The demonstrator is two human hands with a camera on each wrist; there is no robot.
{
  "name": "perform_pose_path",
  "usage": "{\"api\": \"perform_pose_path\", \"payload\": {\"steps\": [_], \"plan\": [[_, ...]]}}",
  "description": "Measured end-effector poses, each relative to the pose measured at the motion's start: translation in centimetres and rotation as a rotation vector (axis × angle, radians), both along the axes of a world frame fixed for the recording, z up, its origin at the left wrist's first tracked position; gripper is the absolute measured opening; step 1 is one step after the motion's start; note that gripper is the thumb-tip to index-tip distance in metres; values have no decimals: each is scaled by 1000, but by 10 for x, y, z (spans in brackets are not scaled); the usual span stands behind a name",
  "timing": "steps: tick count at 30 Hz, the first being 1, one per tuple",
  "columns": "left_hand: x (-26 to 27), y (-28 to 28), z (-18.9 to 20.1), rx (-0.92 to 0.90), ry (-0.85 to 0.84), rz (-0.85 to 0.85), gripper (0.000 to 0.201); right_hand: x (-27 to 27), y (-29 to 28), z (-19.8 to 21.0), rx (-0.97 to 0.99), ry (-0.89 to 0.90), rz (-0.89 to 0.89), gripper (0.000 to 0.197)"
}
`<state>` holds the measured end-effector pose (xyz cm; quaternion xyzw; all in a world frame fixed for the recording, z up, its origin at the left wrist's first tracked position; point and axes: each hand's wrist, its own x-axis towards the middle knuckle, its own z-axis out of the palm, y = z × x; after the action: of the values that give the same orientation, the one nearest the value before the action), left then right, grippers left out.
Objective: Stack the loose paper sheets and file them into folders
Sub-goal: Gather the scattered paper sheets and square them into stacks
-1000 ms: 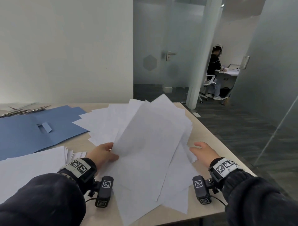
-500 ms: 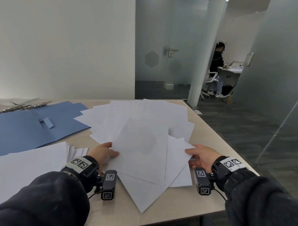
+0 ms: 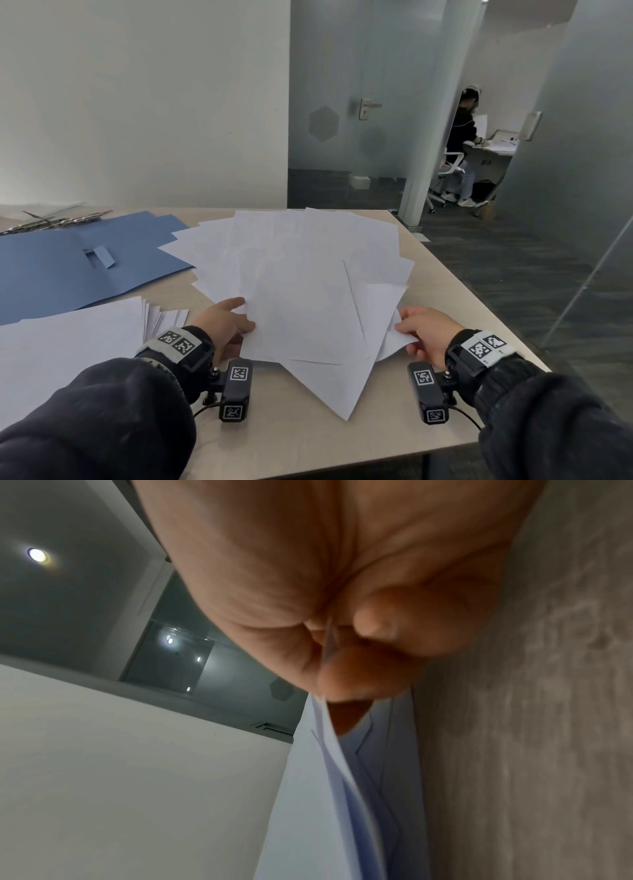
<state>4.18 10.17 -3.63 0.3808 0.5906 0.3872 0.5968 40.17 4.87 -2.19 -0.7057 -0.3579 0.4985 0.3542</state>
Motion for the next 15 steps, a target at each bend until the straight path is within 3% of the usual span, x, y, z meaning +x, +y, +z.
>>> {"api": "perform_pose_path", "payload": {"steps": [7, 11, 15], "plan": [[-1, 1, -2, -21, 24, -31, 49, 19, 9, -1, 116, -104, -291, 24], [1, -2, 0, -18, 33, -43, 46, 14, 5, -8, 31, -92, -161, 29], [1, -3, 2, -30, 39, -36, 43, 27, 4, -1, 6, -184, -154, 39]]}}
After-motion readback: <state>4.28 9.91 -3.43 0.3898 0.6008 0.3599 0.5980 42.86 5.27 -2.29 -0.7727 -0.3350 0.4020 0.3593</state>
